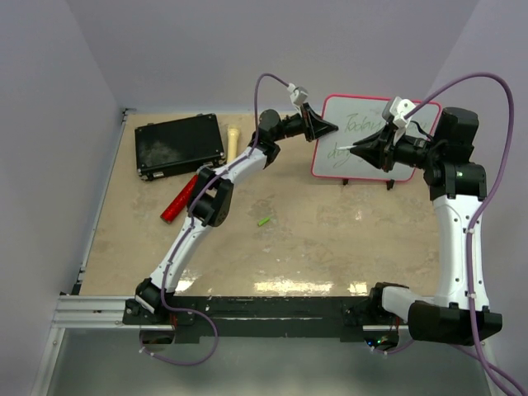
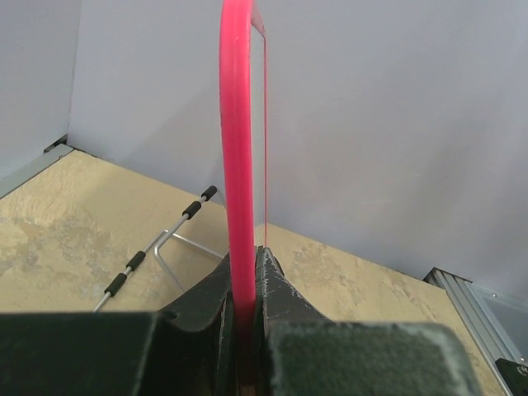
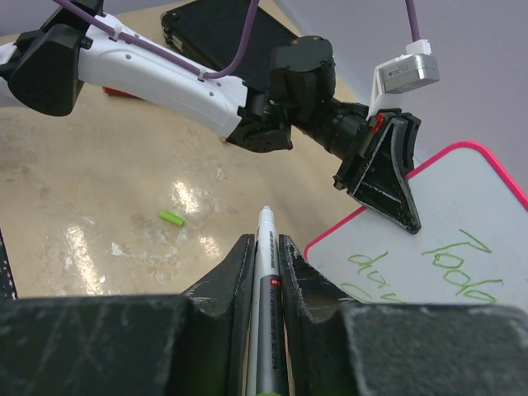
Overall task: Write a sentence on the whiteboard
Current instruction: Place the whiteboard on the whiteboard stand.
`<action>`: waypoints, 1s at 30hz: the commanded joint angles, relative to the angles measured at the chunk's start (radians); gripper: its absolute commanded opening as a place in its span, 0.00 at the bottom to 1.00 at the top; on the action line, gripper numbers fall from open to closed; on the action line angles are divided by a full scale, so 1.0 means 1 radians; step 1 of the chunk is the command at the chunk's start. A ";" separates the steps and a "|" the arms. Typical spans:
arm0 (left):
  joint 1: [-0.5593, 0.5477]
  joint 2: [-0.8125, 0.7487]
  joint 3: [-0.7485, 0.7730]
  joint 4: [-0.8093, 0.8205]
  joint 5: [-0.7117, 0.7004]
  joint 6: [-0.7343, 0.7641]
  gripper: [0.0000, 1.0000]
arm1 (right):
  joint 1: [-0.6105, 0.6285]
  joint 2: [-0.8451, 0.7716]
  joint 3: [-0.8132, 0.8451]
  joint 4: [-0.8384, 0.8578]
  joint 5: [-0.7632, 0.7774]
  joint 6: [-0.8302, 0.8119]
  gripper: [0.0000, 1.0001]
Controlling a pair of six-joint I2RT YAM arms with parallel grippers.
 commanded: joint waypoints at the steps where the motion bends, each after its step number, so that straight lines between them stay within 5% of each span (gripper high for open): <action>1: 0.022 -0.001 0.071 0.148 -0.117 0.099 0.00 | -0.003 0.005 0.015 0.004 -0.026 0.006 0.00; 30: 0.091 -0.127 -0.069 0.170 0.101 0.047 0.00 | -0.004 0.001 0.001 0.014 -0.022 0.015 0.00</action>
